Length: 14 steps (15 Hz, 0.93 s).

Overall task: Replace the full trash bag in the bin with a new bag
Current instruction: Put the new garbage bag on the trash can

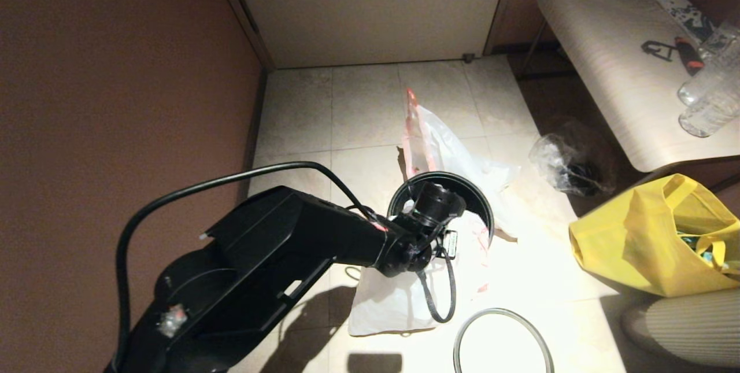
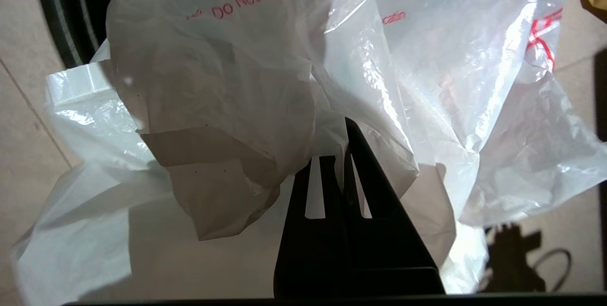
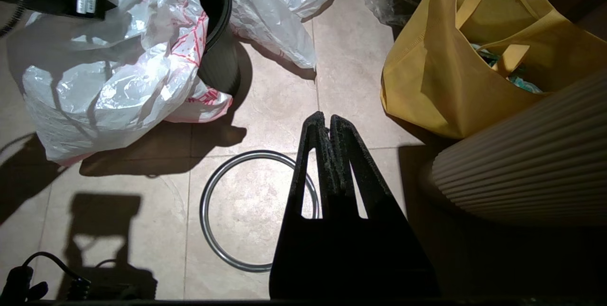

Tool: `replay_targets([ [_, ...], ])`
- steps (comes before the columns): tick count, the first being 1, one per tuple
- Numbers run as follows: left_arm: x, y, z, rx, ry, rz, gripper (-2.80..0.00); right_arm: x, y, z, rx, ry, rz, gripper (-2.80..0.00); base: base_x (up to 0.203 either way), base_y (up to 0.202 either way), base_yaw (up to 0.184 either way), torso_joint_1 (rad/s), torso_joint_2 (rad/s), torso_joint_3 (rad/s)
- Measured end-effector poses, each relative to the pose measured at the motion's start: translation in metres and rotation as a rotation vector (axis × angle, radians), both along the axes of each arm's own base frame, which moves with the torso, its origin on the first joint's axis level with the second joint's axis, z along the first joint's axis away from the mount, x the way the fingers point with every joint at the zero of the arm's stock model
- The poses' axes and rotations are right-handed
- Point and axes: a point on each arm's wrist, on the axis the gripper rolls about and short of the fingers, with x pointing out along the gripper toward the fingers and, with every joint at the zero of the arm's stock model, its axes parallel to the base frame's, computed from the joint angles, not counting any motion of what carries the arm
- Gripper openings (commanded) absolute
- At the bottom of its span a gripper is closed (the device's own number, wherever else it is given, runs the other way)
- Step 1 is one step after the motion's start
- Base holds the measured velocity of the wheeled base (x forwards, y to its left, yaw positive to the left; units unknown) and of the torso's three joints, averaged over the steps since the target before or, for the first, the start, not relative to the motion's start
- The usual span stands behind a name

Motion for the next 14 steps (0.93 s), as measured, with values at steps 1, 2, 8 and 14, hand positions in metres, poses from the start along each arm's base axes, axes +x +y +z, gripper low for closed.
replay_targets([
  [1,0.006,-0.005,-0.007,0.011,-0.016,0.008,-2.80,0.000,0.000,0.000,0.000,0.000,0.000,-2.80,0.000,0.000,0.000,0.000,0.00,0.000],
  [2,0.012,-0.010,-0.015,0.027,-0.035,0.015,-2.80,0.000,0.000,0.000,0.000,0.000,0.000,-2.80,0.000,0.000,0.000,0.000,0.00,0.000],
  [8,0.045,-0.018,-0.066,0.098,-0.202,0.014,-2.80,0.000,0.000,0.000,0.000,0.000,0.000,-2.80,0.000,0.000,0.000,0.000,0.00,0.000],
  [14,0.052,-0.012,-0.070,0.098,-0.209,0.033,0.00,0.000,0.000,0.000,0.000,0.000,-0.001,-2.80,0.000,0.000,0.000,0.000,0.00,0.000],
])
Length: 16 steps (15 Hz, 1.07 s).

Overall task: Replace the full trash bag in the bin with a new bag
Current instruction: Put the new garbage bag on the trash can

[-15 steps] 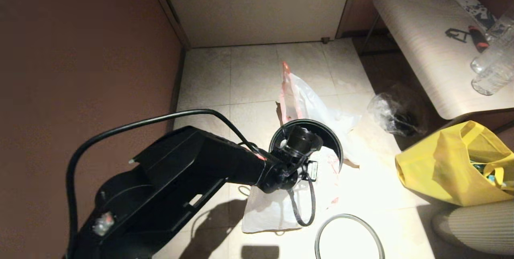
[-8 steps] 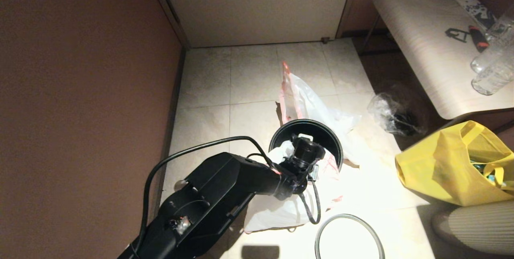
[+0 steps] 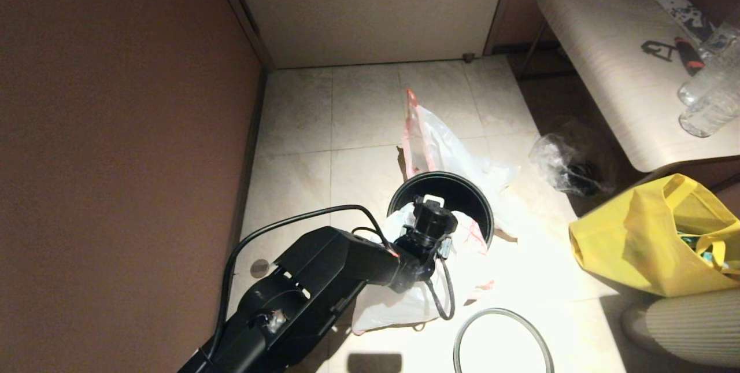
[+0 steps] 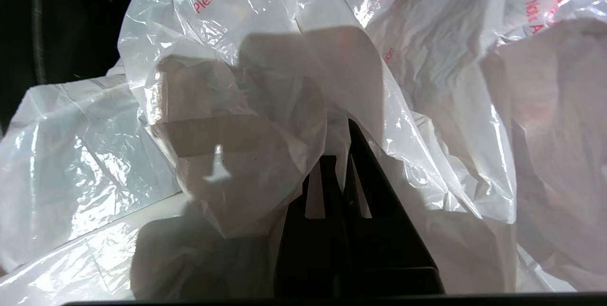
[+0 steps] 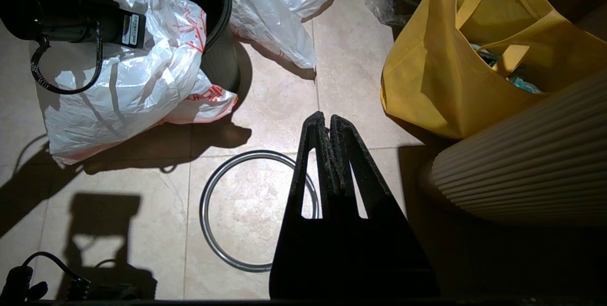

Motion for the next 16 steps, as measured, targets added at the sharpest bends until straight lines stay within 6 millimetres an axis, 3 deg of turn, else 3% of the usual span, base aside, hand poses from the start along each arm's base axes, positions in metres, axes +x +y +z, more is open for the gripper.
replay_targets([
  [3,-0.003,0.000,0.010,0.014,-0.013,0.029,0.00,0.000,0.000,0.000,0.000,0.000,0.001,-2.80,0.000,0.000,0.000,0.000,0.00,0.000],
  [6,-0.015,0.001,0.038,0.020,0.002,0.020,0.00,0.000,0.000,0.000,0.000,0.000,0.001,-2.80,0.000,0.000,0.000,0.000,0.00,0.000],
  [14,-0.091,0.021,0.089,0.038,0.187,0.019,0.00,0.000,0.000,0.000,0.000,0.000,0.001,-2.80,0.000,0.000,0.000,0.000,0.00,0.000],
  [15,-0.097,0.023,0.097,0.020,0.202,0.017,-2.80,0.000,0.000,0.000,0.000,0.000,0.001,-2.80,0.000,0.000,0.000,0.000,0.00,0.000],
  [16,-0.102,0.023,0.104,0.005,0.215,-0.001,-2.80,0.000,0.000,0.000,0.000,0.000,0.001,-2.80,0.000,0.000,0.000,0.000,0.00,0.000],
])
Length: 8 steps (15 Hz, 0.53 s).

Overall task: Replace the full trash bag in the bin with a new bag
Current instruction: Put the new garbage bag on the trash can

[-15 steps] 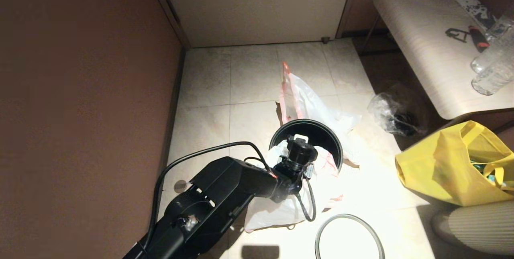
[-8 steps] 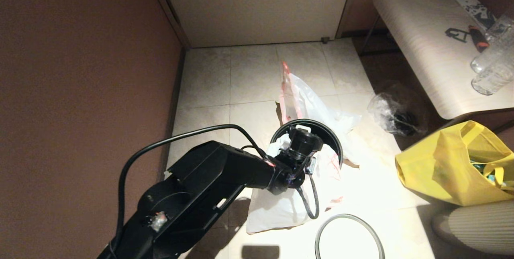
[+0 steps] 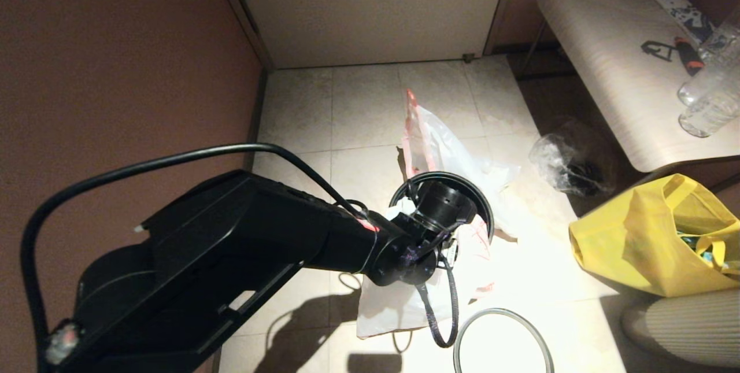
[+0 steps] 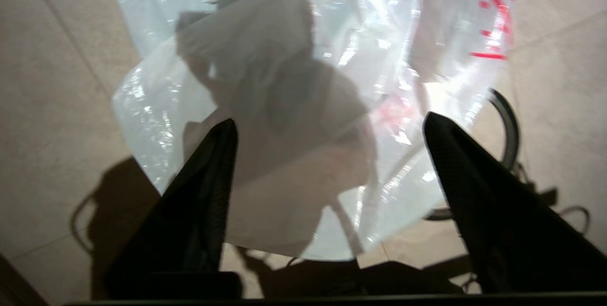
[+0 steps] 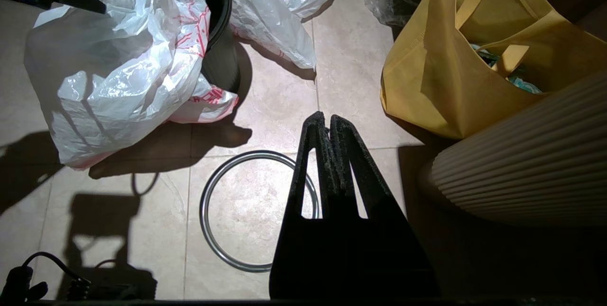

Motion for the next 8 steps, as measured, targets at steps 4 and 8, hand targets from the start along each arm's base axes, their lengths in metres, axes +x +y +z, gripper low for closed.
replay_targets([
  [4,-0.020,-0.010,0.021,-0.054,-0.002,-0.083,-2.80,0.000,0.000,0.000,0.001,0.000,0.000,-2.80,0.000,0.000,0.000,0.000,0.00,0.000],
  [8,-0.007,-0.028,0.017,-0.080,-0.028,-0.088,-2.80,0.000,0.000,0.000,0.000,0.000,0.000,-2.80,0.000,0.000,0.000,0.000,0.00,0.000],
])
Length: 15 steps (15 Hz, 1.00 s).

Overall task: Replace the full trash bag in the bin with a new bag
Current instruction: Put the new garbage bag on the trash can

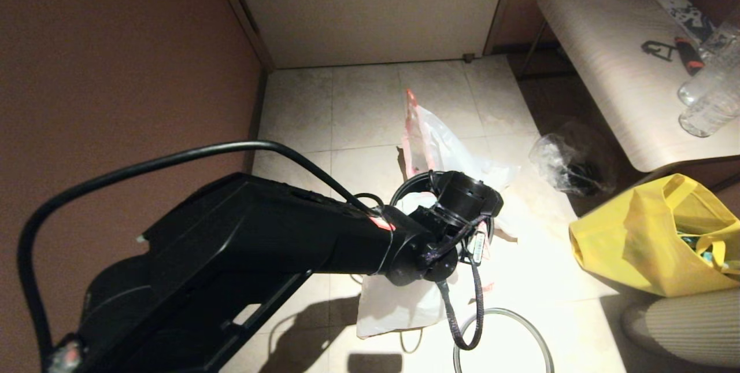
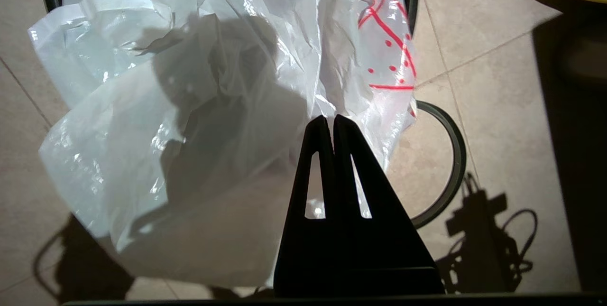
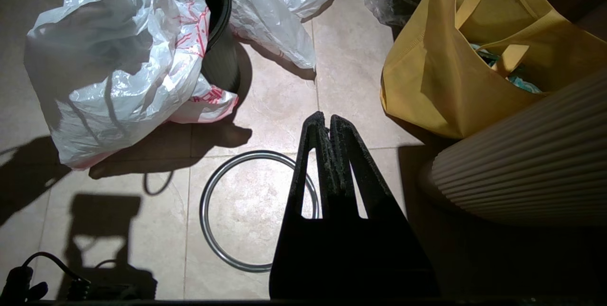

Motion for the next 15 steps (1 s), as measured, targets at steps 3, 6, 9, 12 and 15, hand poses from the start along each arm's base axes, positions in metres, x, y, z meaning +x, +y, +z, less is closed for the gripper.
replay_targets([
  [3,0.036,-0.002,-0.030,0.029,-0.003,0.042,-2.80,0.000,0.000,0.000,0.000,0.000,0.000,-2.80,0.000,0.000,0.000,0.000,0.00,0.000],
  [6,0.074,0.000,-0.079,0.069,-0.012,0.067,-2.80,0.000,0.000,0.000,0.000,0.000,0.001,-2.80,0.000,0.000,0.000,0.000,0.00,0.000],
  [9,0.113,0.011,-0.133,0.080,-0.140,0.070,-2.80,0.000,0.000,0.000,0.000,0.001,0.000,-2.80,0.000,0.000,0.000,0.000,0.00,0.000],
  [12,0.129,0.022,-0.141,0.059,-0.214,0.102,-2.80,0.000,0.000,0.000,0.000,0.001,0.000,-2.80,0.000,0.000,0.000,0.000,0.00,0.000],
  [15,0.109,-0.001,-0.113,0.026,-0.256,0.085,-2.80,0.000,0.000,0.000,0.000,0.001,0.001,-2.80,0.000,0.000,0.000,0.000,0.00,0.000],
])
